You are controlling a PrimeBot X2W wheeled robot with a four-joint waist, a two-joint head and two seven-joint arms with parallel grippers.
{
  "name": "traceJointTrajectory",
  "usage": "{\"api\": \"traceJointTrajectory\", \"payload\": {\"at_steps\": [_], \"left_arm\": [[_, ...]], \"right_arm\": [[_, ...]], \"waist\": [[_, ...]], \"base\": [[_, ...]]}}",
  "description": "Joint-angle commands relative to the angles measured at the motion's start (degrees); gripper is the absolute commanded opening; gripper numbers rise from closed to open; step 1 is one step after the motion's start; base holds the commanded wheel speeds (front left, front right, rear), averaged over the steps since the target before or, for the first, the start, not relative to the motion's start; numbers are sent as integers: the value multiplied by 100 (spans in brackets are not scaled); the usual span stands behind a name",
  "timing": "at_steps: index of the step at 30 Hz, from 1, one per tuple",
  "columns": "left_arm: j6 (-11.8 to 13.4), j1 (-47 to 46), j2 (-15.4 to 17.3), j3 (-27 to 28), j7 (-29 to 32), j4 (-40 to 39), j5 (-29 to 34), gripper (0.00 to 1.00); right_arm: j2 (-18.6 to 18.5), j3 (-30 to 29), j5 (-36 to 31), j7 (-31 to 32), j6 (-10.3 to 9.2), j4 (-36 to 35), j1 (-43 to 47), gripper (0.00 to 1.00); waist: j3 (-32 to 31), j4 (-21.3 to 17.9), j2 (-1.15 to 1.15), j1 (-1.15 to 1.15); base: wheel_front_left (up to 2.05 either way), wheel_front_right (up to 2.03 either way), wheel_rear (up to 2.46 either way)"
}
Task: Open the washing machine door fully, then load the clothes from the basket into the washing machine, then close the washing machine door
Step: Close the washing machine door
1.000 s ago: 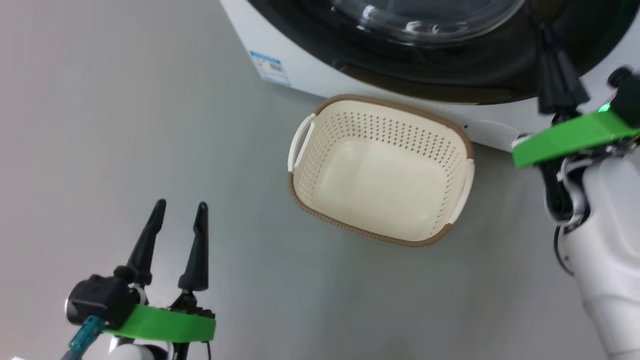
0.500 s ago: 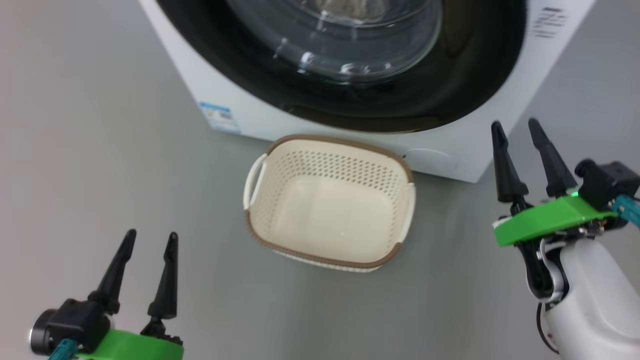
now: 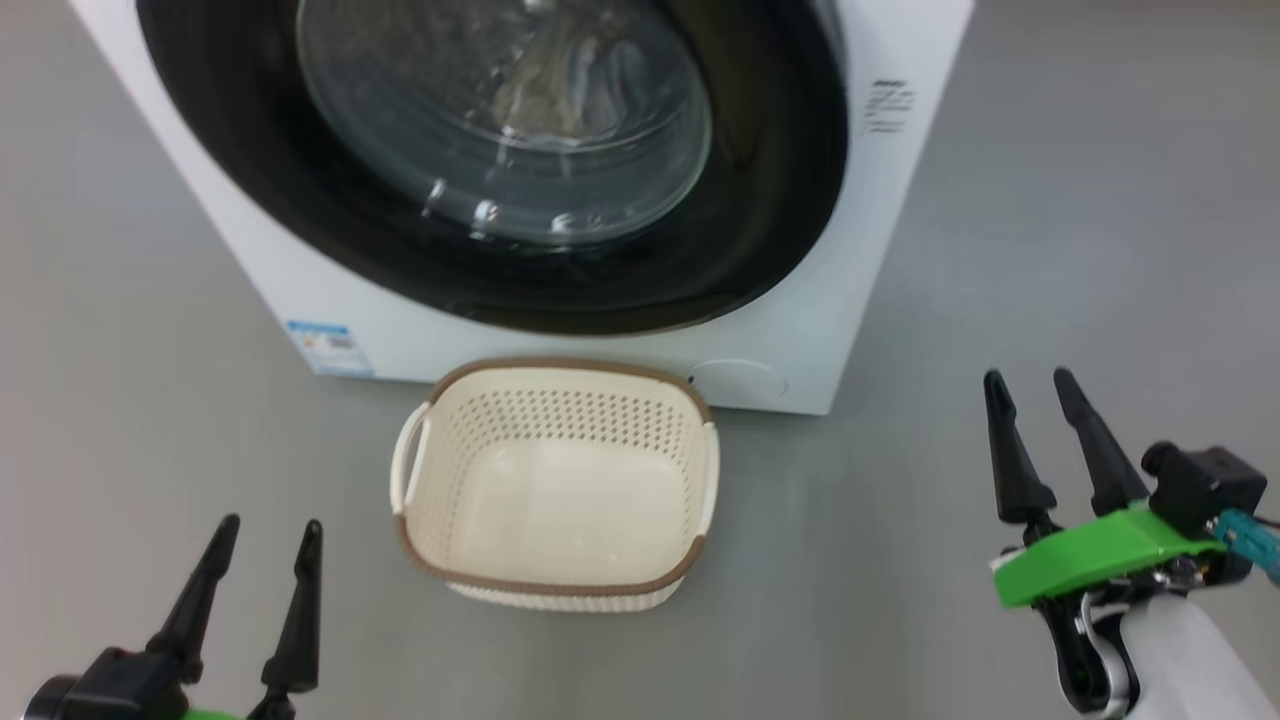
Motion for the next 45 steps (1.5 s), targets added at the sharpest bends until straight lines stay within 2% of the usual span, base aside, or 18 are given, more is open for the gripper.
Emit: {"api": "traceJointTrajectory", "payload": {"at_steps": [1, 21, 45], "left_arm": [[3, 15, 184, 232, -37, -97, 22, 100], [3, 317, 233, 521, -37, -51, 30, 100], [3, 331, 210, 617, -37, -98, 95, 100]], "right_arm": [[-26, 78, 0, -28, 0, -172, 128, 100], [-108, -153, -27, -28, 0, -341, 940, 100], [-67, -270, -71, -28, 0, -434, 1139, 100]], "waist": [[-348, -372, 0, 1], [-636, -1032, 0, 1], [-611, -1092, 0, 1]], "base": [[0, 0, 0], [0, 0, 0], [0, 0, 0]]}}
